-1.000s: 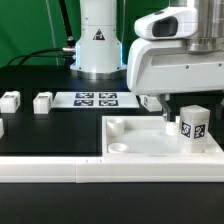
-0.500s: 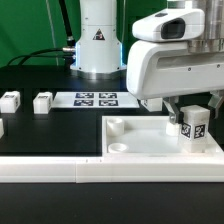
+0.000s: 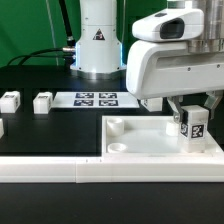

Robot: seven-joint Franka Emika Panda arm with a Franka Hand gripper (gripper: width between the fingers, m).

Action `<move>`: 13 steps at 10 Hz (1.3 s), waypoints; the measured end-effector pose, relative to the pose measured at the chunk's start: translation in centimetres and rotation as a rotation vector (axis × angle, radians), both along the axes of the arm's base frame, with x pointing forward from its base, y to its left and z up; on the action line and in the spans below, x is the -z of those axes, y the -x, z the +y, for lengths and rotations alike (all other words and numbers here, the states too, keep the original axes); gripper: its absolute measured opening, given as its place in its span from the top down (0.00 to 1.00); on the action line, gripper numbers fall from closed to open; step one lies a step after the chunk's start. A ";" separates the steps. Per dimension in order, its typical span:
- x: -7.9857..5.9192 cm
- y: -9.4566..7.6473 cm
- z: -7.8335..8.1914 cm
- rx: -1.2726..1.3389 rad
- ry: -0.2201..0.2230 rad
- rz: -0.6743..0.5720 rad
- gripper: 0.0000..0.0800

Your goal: Assemble square table

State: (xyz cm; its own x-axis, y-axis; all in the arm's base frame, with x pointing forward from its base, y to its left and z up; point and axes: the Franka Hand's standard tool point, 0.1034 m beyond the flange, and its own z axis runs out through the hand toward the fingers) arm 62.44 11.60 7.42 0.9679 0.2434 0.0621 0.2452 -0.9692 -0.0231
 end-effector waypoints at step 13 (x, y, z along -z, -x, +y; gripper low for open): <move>0.0 0.0 0.0 1.240 -0.128 0.034 0.64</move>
Offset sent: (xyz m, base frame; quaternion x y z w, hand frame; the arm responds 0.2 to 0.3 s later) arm -0.0136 0.0088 -0.0015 0.0165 0.0154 0.2220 0.9748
